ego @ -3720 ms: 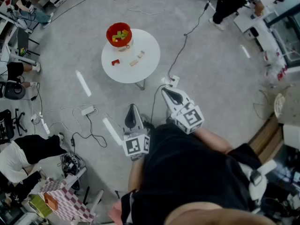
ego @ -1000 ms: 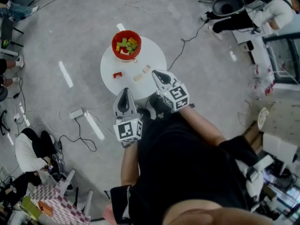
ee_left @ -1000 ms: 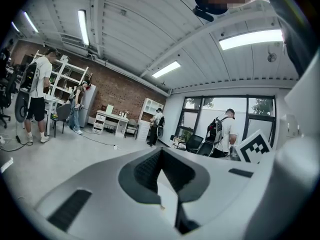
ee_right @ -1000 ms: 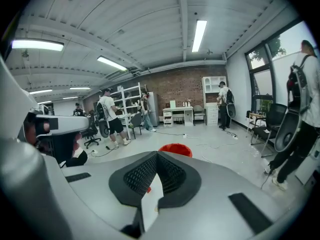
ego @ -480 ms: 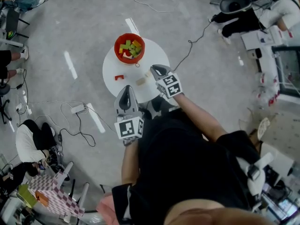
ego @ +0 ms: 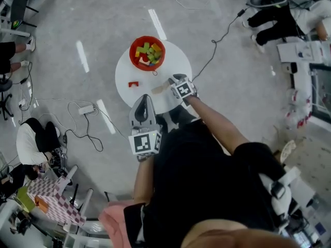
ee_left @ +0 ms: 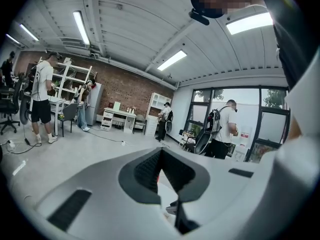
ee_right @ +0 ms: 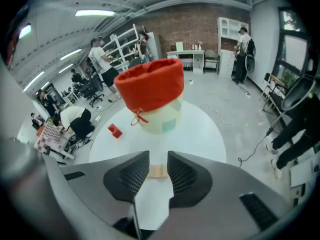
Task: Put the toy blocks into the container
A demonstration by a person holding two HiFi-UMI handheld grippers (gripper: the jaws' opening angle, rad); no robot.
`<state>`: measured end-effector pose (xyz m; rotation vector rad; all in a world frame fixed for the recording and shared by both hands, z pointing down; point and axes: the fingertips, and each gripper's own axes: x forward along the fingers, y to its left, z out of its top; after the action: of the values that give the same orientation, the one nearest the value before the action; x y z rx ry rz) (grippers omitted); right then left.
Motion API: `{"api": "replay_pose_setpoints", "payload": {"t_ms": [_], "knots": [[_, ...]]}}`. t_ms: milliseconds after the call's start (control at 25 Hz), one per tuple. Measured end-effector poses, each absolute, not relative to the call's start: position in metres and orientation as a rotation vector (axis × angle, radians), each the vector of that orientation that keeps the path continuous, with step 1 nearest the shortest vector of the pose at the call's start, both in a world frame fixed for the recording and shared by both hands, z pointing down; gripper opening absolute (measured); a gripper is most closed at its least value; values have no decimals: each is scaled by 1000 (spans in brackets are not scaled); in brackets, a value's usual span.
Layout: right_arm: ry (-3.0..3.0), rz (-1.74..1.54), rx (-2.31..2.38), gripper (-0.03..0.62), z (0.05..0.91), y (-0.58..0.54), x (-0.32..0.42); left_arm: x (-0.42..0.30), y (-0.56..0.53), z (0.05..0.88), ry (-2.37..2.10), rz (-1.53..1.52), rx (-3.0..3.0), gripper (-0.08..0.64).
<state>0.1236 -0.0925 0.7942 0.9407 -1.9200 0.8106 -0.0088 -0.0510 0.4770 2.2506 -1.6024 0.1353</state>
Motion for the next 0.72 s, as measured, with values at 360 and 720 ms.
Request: {"api": "replay_pose_setpoints", "payload": {"t_ms": [360,720], "knots": [[-1780,910,785,100,865,-80,135,-4,-66,486,-1622,150,2186,-2],[-1664,872,775,44,882,-72,143,-13,-68,495,-1627,180,2157,-2]]}}
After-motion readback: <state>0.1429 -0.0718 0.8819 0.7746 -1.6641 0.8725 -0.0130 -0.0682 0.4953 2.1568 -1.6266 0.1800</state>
